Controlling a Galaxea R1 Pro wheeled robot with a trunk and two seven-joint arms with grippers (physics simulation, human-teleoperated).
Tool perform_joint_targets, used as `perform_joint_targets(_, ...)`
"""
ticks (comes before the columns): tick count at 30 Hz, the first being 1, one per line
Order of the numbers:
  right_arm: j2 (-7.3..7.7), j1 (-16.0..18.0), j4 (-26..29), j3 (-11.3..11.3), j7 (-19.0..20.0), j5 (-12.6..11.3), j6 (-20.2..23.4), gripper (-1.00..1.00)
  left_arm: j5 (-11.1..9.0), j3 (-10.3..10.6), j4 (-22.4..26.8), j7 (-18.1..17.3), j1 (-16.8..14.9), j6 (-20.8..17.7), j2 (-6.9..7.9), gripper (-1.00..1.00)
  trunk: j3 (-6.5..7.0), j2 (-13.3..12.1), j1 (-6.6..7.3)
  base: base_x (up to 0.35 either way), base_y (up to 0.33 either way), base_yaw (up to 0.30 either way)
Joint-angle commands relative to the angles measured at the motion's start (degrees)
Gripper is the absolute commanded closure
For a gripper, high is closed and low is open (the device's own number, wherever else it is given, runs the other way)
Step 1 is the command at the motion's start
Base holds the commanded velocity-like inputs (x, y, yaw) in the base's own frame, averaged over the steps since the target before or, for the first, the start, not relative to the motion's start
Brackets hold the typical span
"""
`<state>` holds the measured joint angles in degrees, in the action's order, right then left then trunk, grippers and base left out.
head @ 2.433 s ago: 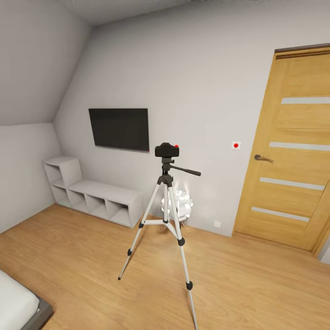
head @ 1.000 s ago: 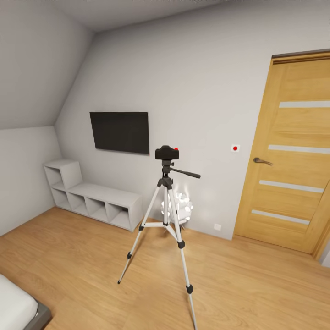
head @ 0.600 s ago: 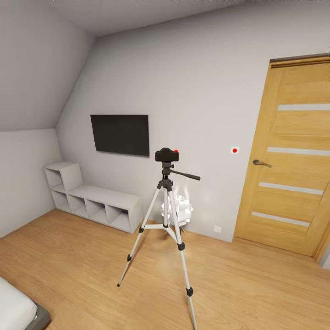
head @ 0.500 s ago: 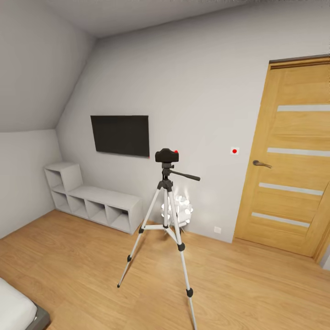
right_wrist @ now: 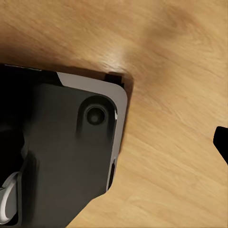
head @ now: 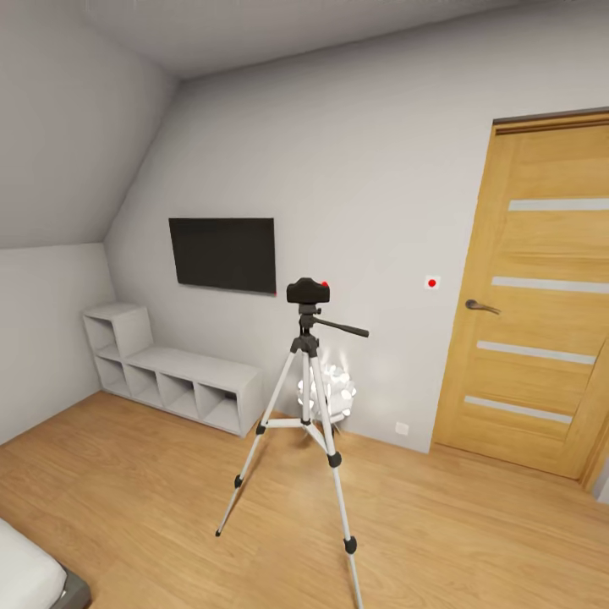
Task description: Attach the digital camera to the camera tripod in the bedroom.
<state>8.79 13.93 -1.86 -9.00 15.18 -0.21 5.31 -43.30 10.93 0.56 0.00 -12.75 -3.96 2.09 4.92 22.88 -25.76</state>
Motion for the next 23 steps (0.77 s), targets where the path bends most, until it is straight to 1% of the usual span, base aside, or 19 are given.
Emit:
perform_joint_targets(1,0.01,0.05,-0.07,-0.32,0.20,-0.01,0.05,-1.00,-0.57,0.49,0.06,0.00,0.00,-0.26,0.02,-1.00,-0.01,0.04,-0.02,0.000,0.000,0.000)
perform_joint_targets(17,0.00,0.05,-0.06,-0.32,0.20,0.25,-0.20,-1.00,-0.56,0.49,0.06,0.00,0.00,-0.26,0.02,-1.00,0.02,0.04,-0.02,0.000,0.000,0.000)
perform_joint_targets(23,0.00,0.05,-0.07,-0.32,0.20,0.23,-1.29,-1.00,-0.56,0.50,0.06,0.00,0.00,-0.26,0.02,-1.00,0.02,0.04,-0.02,0.000,0.000,0.000)
